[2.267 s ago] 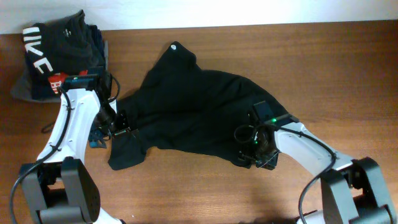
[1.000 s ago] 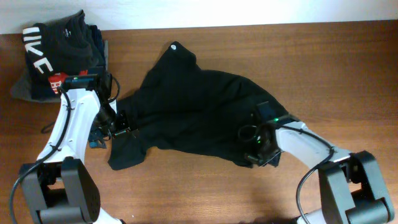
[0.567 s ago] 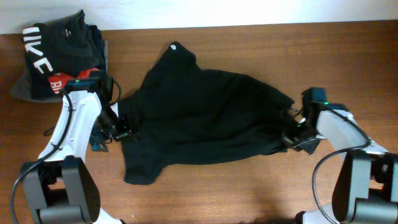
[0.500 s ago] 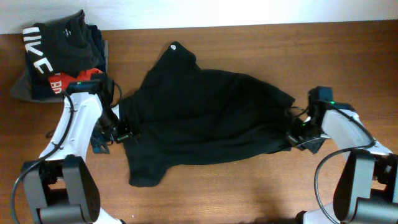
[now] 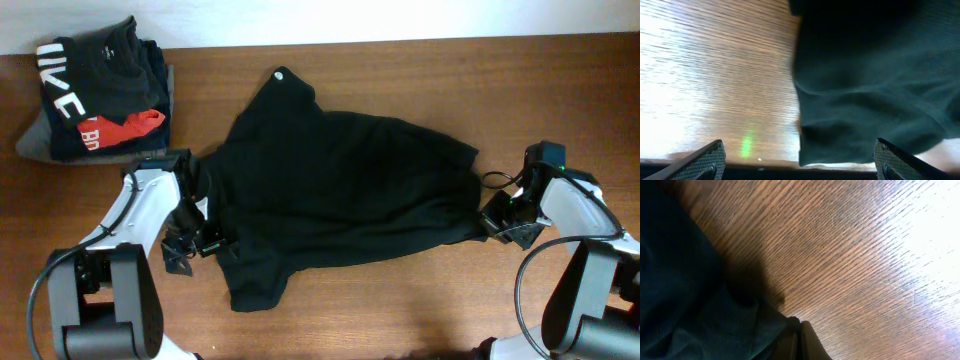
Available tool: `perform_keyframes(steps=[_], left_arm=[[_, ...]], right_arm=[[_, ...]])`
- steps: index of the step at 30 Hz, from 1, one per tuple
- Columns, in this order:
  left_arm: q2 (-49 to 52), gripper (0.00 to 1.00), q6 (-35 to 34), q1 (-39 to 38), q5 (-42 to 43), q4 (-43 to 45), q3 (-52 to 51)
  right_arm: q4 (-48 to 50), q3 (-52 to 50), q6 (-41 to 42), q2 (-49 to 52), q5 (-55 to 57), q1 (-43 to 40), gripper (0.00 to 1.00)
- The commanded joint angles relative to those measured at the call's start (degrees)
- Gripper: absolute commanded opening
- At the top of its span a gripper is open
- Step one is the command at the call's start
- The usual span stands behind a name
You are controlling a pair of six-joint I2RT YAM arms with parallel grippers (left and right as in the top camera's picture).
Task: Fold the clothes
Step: 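Hold the garment's left and right edges with both grippers, smoothing it flat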
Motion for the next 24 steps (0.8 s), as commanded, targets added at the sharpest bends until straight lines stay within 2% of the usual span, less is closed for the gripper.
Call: perform_keyframes(steps=[1,8,9,11,12,24], left_arm=[[0.42,0.93,0.79,-1.07,3.17,0.5,-0.59],[0.42,0.92,0.87,-2.49,3.85,6.43,-1.77],[0.42,0.89,0.83,-2.49,3.85,7.3,-1.9],[0.42,0.89,0.66,-2.49,3.82,8.74,-1.95],[0.42,0.84,0.66,-2.49,3.82,9.4,-1.95],[0.42,0.84,-0.2,-4.74,3.02,10.14,-1.95]], right_arm=[[0.17,0.98,-0.98,0.31,0.96,-0.24,0.04],[0.13,0.98,-1.01,0.31,0.94,-0.24,0.04],[0.13,0.98,-1.01,0.31,0.94,-0.24,0.04],[0.13,0.98,-1.07,0.31,0.94,-0.24,0.04],[0.15,0.98,-1.38,0.31,0.92,-0.24,0.04],[0.15,0.98,-2.05,0.31,0.7,-0.24,0.04]])
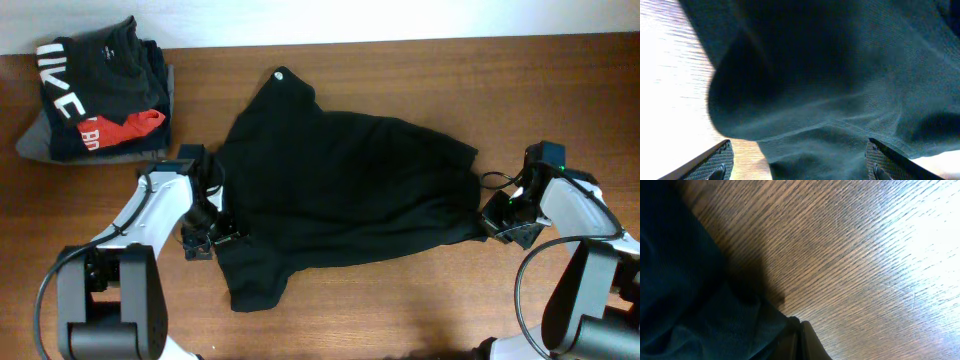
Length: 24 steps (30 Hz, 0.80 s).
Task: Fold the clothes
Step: 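Hold the garment's left and right edges with both grippers, smoothing it flat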
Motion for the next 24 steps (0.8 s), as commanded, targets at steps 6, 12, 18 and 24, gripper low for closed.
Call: perform_keyframes(steps=[6,12,18,24], left_arm=[[0.42,0.84,-1.99,-1.29,-4.37,0.92,-1.05],[0.42,0.84,-3.5,-1.29,-4.5,3.26,-4.39],[0.42,0.85,-3.48,-1.29,-4.31,5.31,-6.16],[0.42,0.85,-3.48,-1.29,-4.33,7.39,-6.16]], right_arm=[[-0.04,0.98,-0.85,0.31,-0.33,-0.2,0.04],[-0.17,0.98,-0.83,0.31,-0.35,-0.2,0.04],[-0.33,0.98,-0.83,0.31,-0.35,-0.2,0.04],[-0.52,0.98,-0.83,0.31,-0.37,-0.2,0.04]])
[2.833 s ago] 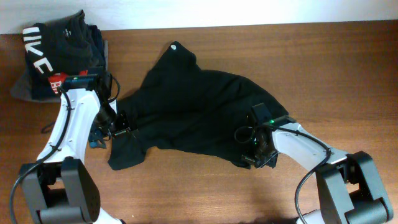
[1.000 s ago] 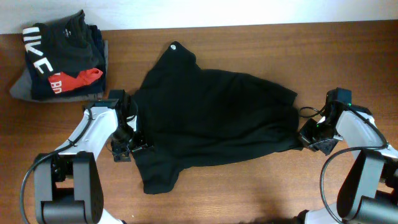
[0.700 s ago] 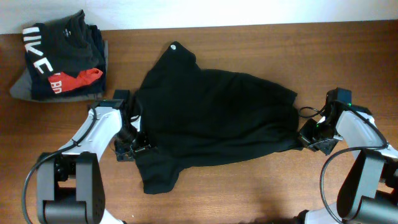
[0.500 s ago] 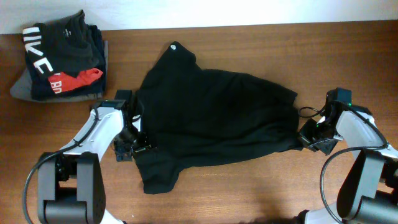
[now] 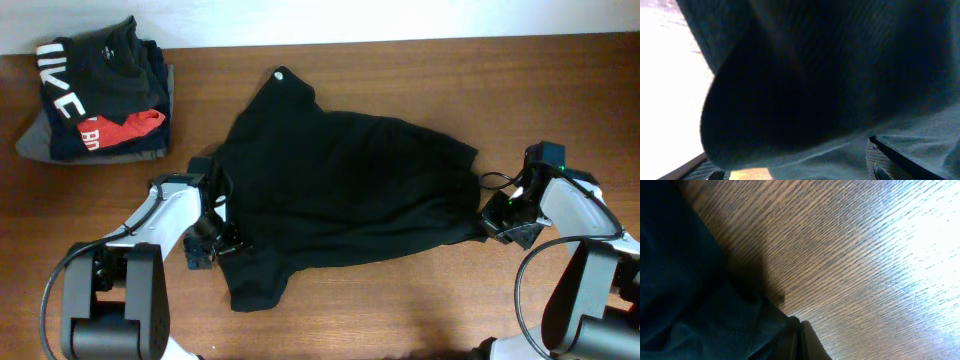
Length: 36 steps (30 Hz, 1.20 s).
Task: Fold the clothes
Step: 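Hold the garment's left and right edges with both grippers, smoothing it flat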
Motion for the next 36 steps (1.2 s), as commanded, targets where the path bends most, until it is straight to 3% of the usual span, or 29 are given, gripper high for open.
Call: perform_keyframes(steps=[1,4,9,13,18,24,36], left_arm=[[0.42,0.84,-0.81,-0.09,-0.44,1.31,-0.22],[0.42,0.84,-0.81,-0.09,-0.44,2.71,-0.22],[0.42,0.7,-0.81,-0.09,-0.46,3.21,-0.22],[0.42,0.48,-0.81,-0.09,-0.46,3.17,-0.22],[0.39,0.0,-0.81,-0.09,-0.46,2.91,-0.15],[-1.03,0.01,-0.76,-0.09,-0.46,-2.45,4.17],[-15.89,0.0,-0.07,-0.31,-0.44,-18.58,26.67]], right_arm=[[-0.24,0.98,-0.02,0.31,-0.13,-0.2,0.04],[-0.28,0.98,-0.02,0.31,-0.13,-0.2,0.04],[-0.59,0.98,-0.02,0.31,-0.13,-0.2,0.04],[-0.63,0.98,-0.02,0.31,-0.13,-0.2,0.04],[-0.9,0.98,-0.02,0.2,-0.11,-0.2,0.04],[-4.5,4.9,-0.04,-2.01,-0.11,-0.2,0.04],[-26.43,29.05,-4.39,-5.44,-0.13,-0.15,0.04]])
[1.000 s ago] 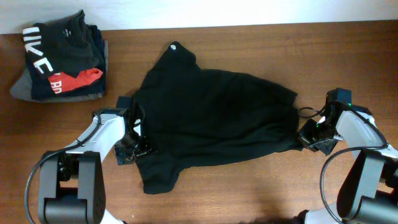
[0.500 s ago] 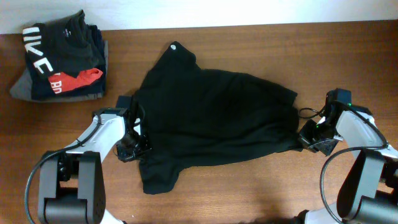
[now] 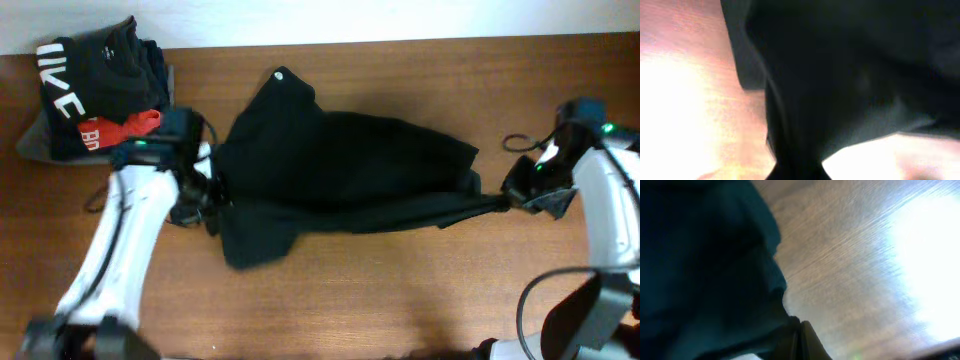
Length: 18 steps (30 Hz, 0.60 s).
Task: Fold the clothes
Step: 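Hold the garment's left and right edges with both grippers, smoothing it flat, then lift the black garment with both grippers, swing it back and lay it down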
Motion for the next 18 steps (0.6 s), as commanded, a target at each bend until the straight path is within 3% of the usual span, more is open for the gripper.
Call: perform_keyframes(steps=[1,18], left_arm=[[-6.12,0.01,0.76,-0.09,-0.28,-2.95,6.64],[-20.98,0.0,0.7,-0.07,1.11,-16.57,26.01]], right_arm=[[-3.8,7.23,-1.62,-2.38,0.15,-0.15,0.04],[-23.56,35.08,-7.15,-14.64,-5.62,-0.13,0.04]])
